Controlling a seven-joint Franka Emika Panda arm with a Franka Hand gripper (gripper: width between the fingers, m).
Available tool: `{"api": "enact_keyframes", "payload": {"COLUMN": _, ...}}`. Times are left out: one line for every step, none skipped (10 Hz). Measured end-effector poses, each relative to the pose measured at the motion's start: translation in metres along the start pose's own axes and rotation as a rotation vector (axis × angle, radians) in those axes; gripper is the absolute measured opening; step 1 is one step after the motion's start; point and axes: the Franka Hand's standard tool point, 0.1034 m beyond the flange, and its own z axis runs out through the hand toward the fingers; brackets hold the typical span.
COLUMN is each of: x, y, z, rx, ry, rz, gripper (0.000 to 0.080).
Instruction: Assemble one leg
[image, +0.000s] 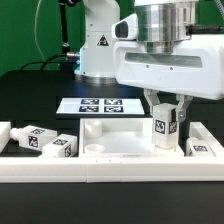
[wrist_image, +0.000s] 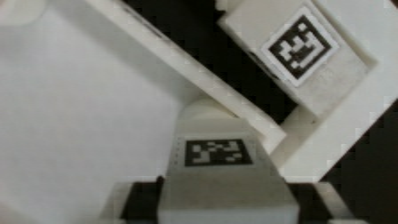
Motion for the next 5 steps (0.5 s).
{"api": "enact_keyframes", "payload": {"x": -0.0004, "y": -0.0002, "z": 0.0001, "rx": 0.000, "ry": 0.000, "rz": 0.052, "gripper": 0.0285}}
{"api": "enact_keyframes", "payload": {"x": -0.0010, "y": -0.0005, "z": 0.0003, "rx": 0.001, "ry": -0.002, "rz": 0.120, "gripper": 0.0286}}
{"api": "enact_keyframes", "payload": {"x": -0.0014, "y": -0.0007, "z": 0.0004, "rx": 0.001, "ry": -0.002, "rz": 0.178, "gripper": 0.0286}}
{"api": "enact_keyframes", "payload": {"x": -0.0013, "y": -0.0008, "z": 0.0004, "rx": 0.002, "ry": -0.002, "rz": 0.198, "gripper": 0.0286}}
{"api": "enact_keyframes", "payload": {"x": 0.0021, "y": -0.0022, "z": 0.0007, "rx": 0.048, "ry": -0.003, "rz": 0.348, "gripper": 0.0286}}
